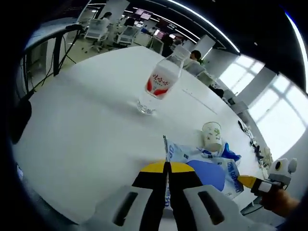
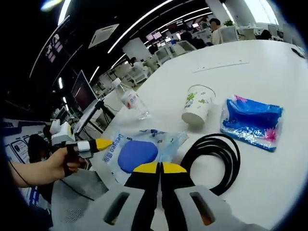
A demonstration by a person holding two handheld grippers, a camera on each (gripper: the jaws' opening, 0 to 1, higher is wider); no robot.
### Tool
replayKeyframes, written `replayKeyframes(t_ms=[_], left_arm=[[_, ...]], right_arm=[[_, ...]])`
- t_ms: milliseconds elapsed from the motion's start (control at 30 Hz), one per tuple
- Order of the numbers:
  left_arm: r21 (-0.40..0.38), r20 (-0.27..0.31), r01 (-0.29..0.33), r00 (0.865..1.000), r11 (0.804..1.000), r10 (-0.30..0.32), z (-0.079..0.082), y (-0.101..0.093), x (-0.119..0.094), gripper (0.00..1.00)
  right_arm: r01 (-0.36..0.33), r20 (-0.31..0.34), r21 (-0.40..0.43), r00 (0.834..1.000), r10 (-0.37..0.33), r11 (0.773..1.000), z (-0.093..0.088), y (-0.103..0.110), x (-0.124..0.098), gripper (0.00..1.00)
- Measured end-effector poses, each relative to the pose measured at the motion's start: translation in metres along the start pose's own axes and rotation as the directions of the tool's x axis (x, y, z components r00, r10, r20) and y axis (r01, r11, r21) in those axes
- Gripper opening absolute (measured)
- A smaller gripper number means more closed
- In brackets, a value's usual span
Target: Arrange the tabletop items into an orderly group along one side of the table until the central work area is clear of visible clutter.
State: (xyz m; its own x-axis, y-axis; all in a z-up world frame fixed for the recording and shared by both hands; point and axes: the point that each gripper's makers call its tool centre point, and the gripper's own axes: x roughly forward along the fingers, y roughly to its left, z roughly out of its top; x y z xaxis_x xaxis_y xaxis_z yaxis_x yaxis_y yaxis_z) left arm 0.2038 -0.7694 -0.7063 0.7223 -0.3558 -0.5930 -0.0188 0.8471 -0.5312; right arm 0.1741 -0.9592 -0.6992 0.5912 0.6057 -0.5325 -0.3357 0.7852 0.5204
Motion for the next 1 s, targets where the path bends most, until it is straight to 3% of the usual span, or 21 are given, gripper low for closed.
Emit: replayKeyframes(t_ms=[300, 533, 700, 1000], left_arm=[[-0.009, -0.025, -0.037, 0.999, 0.999, 0.037, -0.014, 0.016, 0.004, 0.0], [-0.011, -0.038, -0.048, 0.998, 0.999, 0.048, -0.02, 0.02, 0.005, 0.0], [-0.009, -0.05, -0.057, 0.997, 0.998, 0.056, -0.029, 0.023, 0.007, 0.0], [-0.014, -0.043, -0.069, 0.997, 0.998, 0.068, -0.031, 0.029, 0.007, 0.0]], right_arm=[[0.011, -0.059, -0.028, 0.998, -0.012, 1.0, -0.019, 0.0, 0.011, 0.0], [0.013, -0.075, -0.025, 0.997, -0.015, 1.0, -0.022, -0.004, 0.013, 0.0], [0.029, -0.11, -0.032, 0.993, -0.032, 0.999, -0.036, -0.009, 0.016, 0.0], [0.034, -0.139, -0.045, 0.99, -0.04, 0.998, -0.043, -0.014, 0.018, 0.0]])
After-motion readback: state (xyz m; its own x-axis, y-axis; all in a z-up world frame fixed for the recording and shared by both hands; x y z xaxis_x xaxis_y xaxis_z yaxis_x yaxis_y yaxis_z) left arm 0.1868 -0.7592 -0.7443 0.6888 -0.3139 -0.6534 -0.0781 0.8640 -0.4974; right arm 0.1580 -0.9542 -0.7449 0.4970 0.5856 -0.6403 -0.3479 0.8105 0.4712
